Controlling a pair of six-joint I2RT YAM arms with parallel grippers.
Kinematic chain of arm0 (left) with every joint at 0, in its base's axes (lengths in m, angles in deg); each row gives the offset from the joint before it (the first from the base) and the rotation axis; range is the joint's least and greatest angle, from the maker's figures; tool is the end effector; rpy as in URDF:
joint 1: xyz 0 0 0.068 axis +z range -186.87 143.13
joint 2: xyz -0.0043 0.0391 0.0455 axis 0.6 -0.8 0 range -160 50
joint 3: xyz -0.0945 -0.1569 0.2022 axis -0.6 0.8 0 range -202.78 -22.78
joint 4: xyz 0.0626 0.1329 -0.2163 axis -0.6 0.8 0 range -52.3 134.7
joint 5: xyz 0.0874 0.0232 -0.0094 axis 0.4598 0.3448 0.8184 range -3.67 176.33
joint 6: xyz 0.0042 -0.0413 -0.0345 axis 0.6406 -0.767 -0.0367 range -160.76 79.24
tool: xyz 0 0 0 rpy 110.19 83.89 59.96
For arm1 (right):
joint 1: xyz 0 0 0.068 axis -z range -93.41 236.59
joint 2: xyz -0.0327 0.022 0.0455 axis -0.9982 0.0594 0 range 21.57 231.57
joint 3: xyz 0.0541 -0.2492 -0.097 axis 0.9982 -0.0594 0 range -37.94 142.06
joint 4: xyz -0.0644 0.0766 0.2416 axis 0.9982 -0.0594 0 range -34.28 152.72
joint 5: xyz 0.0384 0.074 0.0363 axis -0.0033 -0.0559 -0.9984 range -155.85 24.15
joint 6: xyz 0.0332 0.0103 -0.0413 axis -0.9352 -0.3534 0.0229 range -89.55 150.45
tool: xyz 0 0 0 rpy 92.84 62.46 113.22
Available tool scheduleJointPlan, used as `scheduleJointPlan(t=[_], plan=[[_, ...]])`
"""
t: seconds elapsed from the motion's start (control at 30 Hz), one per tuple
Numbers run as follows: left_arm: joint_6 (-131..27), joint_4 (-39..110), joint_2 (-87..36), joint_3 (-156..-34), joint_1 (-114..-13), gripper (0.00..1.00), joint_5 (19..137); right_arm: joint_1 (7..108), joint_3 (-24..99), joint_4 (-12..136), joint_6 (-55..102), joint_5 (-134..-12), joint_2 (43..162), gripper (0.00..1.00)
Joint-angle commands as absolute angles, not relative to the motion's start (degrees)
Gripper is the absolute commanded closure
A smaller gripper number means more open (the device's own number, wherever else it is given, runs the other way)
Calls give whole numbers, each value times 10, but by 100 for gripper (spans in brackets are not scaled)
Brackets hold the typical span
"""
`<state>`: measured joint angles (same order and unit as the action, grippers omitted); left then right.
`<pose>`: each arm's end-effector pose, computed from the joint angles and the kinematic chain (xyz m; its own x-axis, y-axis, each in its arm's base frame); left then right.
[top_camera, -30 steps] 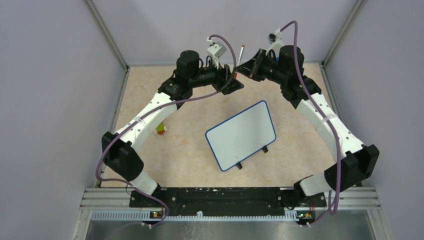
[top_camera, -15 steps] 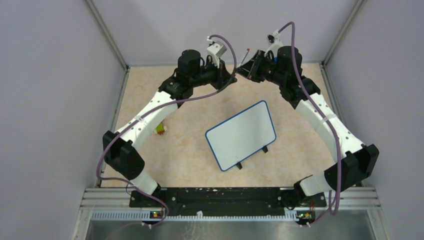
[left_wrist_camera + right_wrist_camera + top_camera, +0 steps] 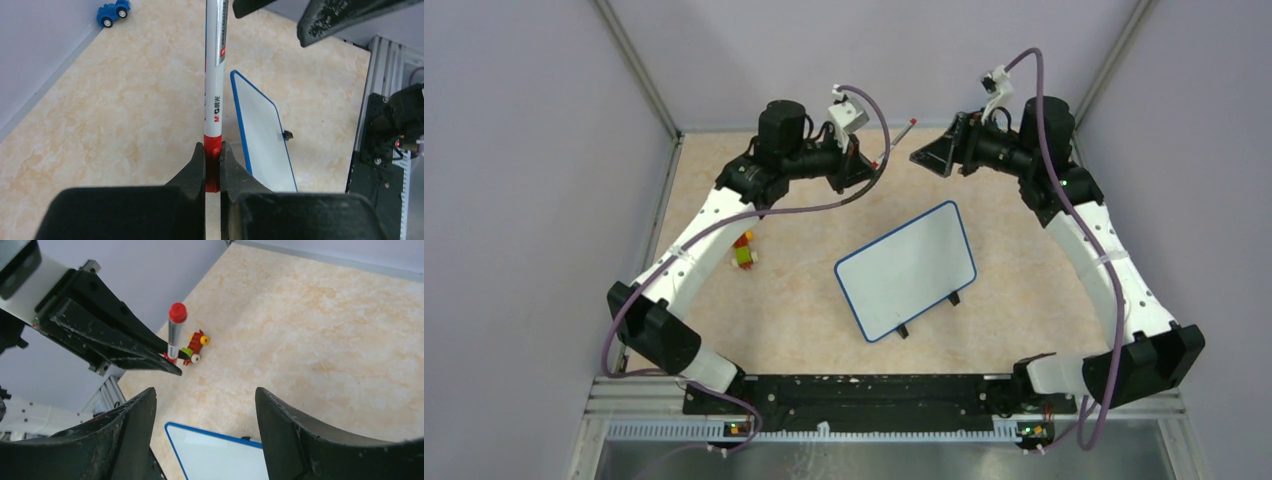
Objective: Write a sentence on the whiteboard
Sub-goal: Open the whiteboard marker at the center of the board.
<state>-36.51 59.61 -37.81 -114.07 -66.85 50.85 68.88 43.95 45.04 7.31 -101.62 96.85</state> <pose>0.2916 -0.1921 0.4194 -0.2075 0.1894 -0.9597 0.9018 0.4173 -0.1126 0.2704 0.1083 0.4369 -0.4798 0.1813 -0.8584 -0.6576 0.5733 0.4887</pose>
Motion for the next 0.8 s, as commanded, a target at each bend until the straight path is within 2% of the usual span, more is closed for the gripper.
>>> scheduleJointPlan(t=[0.0, 0.17, 0.37, 0.6, 0.77], plan=[[-257, 652, -342, -1151, -670, 100, 466, 700, 470, 381, 133, -1115, 970, 31], [-210, 668, -337, -1145, -671, 100, 446, 700, 439, 409, 109, -1155, 942, 32], [-174, 677, -332, -1128, -672, 100, 402, 696, 474, 377, 100, -1217, 972, 32], [-120, 719, -331, -1125, -692, 100, 409, 668, 498, 316, 123, -1198, 1007, 33], [-90, 746, -334, -1129, -713, 100, 436, 651, 499, 310, 130, -1189, 1017, 39]])
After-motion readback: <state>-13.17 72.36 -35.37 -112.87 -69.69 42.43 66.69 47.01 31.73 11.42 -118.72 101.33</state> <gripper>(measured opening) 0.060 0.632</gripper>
